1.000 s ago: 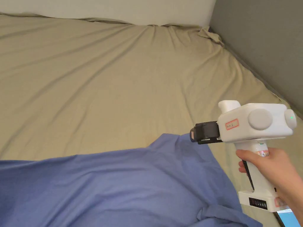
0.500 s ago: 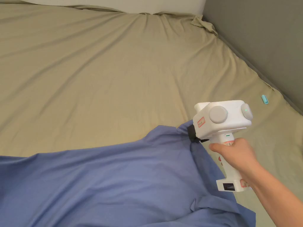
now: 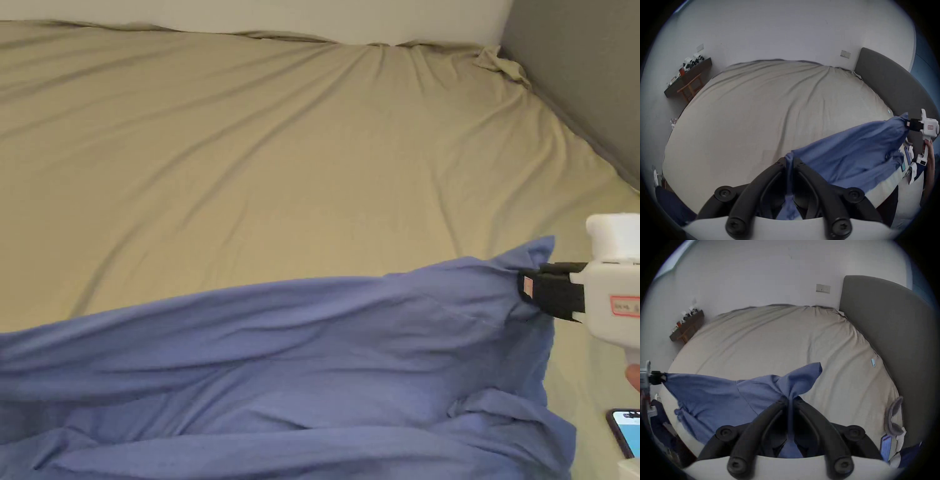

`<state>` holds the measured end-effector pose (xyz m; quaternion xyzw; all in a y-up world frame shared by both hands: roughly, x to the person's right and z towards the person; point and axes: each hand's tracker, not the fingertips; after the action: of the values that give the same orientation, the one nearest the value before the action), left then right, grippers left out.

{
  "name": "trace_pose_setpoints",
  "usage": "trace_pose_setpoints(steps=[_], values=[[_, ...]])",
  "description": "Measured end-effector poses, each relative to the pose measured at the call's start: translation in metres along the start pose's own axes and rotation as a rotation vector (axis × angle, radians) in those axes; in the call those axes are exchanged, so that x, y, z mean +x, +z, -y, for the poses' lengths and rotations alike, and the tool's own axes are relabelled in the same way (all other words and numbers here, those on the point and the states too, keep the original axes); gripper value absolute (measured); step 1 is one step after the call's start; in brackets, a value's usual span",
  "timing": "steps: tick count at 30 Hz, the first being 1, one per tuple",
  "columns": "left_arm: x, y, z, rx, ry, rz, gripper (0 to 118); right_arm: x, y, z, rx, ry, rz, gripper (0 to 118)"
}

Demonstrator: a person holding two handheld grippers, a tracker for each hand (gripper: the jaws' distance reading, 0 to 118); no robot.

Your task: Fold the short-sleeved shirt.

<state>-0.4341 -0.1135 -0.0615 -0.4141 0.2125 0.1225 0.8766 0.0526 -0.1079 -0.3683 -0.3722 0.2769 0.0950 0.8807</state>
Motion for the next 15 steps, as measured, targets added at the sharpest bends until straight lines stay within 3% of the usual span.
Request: trace_pose_setpoints(steps=[8,15], values=[[-0.002,-0.038,0.080,-0.267,-0.009,-0.033,6,0.017,0.008,0.119,-0.184,-0.114,0.039,7],[-0.003,-0.068,0.088,-0.333,-0.017,-0.060,6,0.029,-0.035,0.140,-0.254,-0.129,0.057,7]])
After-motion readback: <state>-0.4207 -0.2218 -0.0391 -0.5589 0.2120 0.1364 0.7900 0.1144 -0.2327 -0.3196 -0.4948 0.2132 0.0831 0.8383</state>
